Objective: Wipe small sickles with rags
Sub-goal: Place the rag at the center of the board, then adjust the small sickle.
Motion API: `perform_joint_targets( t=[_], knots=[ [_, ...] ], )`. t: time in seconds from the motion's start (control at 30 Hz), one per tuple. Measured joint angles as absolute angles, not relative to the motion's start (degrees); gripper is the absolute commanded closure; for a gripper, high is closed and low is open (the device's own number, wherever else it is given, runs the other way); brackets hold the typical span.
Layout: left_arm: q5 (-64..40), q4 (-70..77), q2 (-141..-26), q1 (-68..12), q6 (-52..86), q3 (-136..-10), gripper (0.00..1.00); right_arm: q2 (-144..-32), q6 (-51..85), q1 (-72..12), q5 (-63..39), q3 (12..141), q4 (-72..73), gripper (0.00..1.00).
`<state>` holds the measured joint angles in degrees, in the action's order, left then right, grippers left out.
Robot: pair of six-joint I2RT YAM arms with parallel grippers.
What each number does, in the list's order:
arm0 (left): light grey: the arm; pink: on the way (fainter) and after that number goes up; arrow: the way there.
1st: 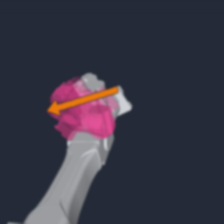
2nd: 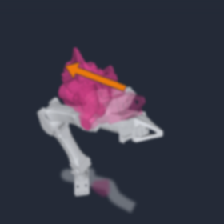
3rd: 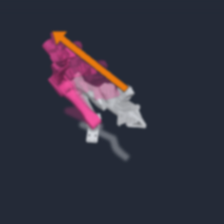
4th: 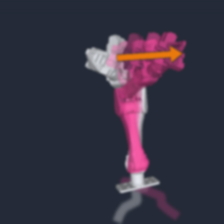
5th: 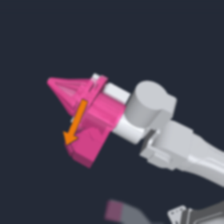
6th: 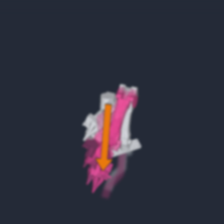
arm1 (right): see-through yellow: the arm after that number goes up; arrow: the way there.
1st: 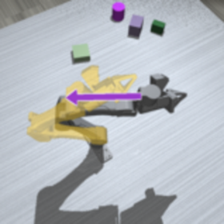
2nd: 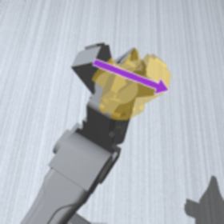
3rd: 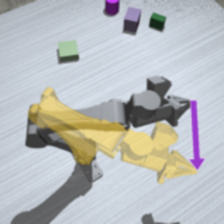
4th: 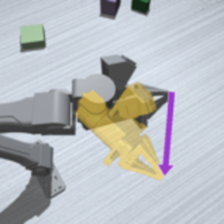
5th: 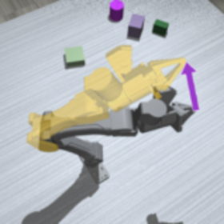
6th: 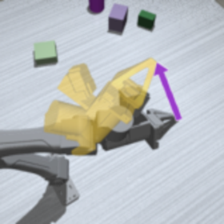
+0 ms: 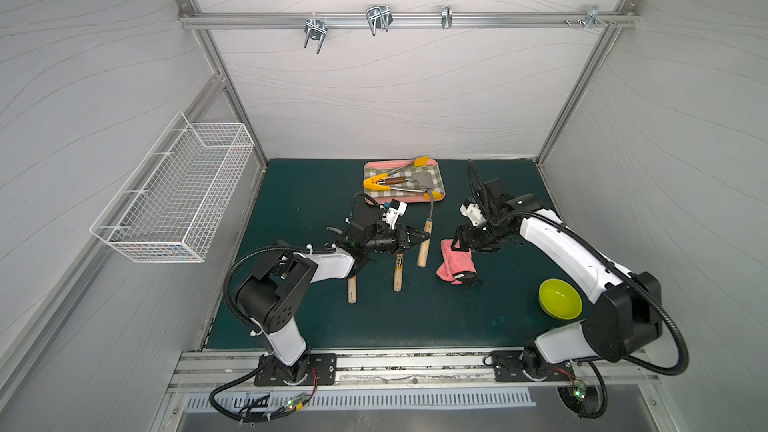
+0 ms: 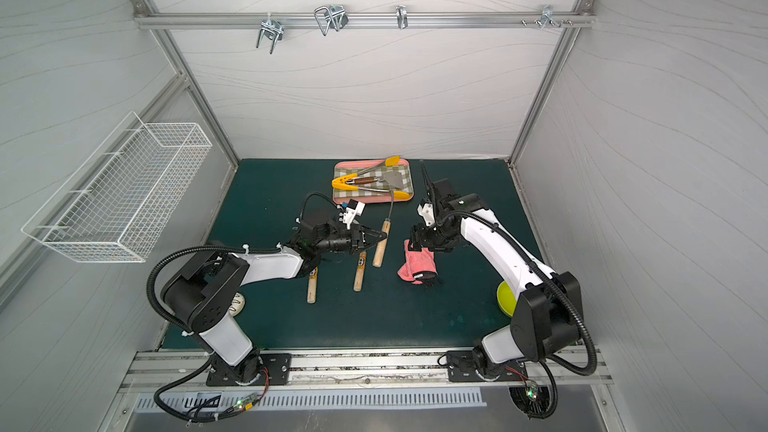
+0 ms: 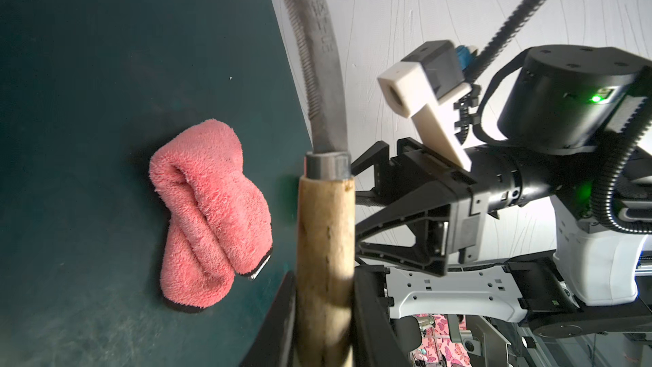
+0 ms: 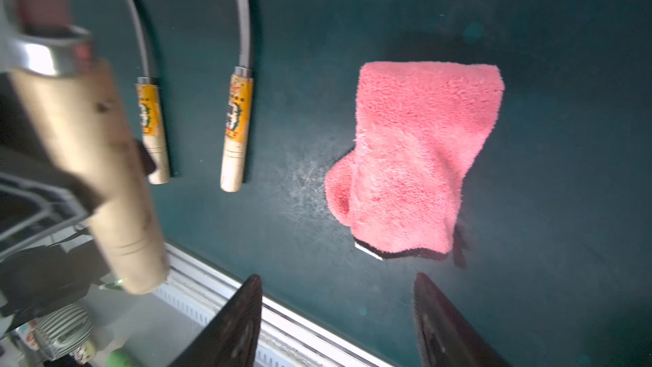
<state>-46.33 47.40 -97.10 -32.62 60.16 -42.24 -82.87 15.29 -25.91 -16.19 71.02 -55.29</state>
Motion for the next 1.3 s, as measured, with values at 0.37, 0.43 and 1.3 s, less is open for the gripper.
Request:
perform_joint_targets(
  t=[0.37, 0.43, 1.3],
  knots=[
    [-47.2, 45.6, -95.8, -35.0, 57.6, -42.2, 1.00, -82.9, 22.7, -28.5, -27.6, 70.8, -44.9, 0.47],
    [-47.3, 44.9, -95.8, -35.8, 57.2, -42.2, 1.00, -82.9, 24.0, -29.1, -28.2, 70.4, -43.2, 0.47],
    [-42.3, 35.3, -92.3, -39.6, 49.4, -43.5, 0.62, -85.0, 36.5, -30.5, -27.4, 69.0, -37.5, 0.94]
  ],
)
